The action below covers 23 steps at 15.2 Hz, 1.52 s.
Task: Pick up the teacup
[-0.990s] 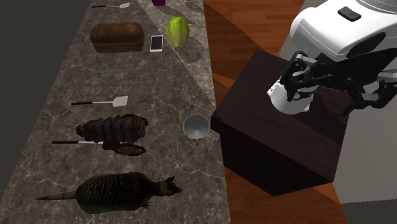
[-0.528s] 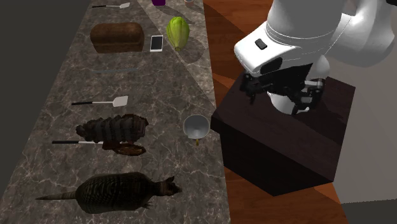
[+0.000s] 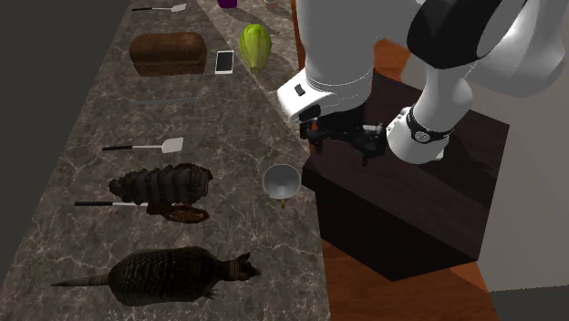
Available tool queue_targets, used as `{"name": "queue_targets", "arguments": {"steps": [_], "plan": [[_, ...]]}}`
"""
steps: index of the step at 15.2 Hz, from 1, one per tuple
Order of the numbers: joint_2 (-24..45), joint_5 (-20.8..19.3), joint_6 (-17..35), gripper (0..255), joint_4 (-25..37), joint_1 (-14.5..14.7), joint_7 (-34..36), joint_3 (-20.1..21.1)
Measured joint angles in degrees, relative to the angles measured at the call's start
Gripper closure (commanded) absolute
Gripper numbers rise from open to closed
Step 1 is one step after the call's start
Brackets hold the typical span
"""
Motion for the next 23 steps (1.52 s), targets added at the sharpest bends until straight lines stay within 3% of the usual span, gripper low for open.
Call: {"name": "queue_targets", "arguments": {"steps": [4, 8, 13, 18, 23], "plan": [[8.5, 1.4, 5.6, 0, 1.6, 0.3, -7.3, -5.7], [17.2, 5.3, 10.6, 0, 3.0, 1.1, -15.4, -10.7], [32.6, 16.7, 14.9, 0, 8.4, 1.7, -29.7, -15.0], [47.0, 28.3, 15.1, 0, 15.5, -3.3, -43.1, -13.4], [58.8, 35.3, 13.8, 0, 23.8, -10.0, -51.0, -9.5]]}}
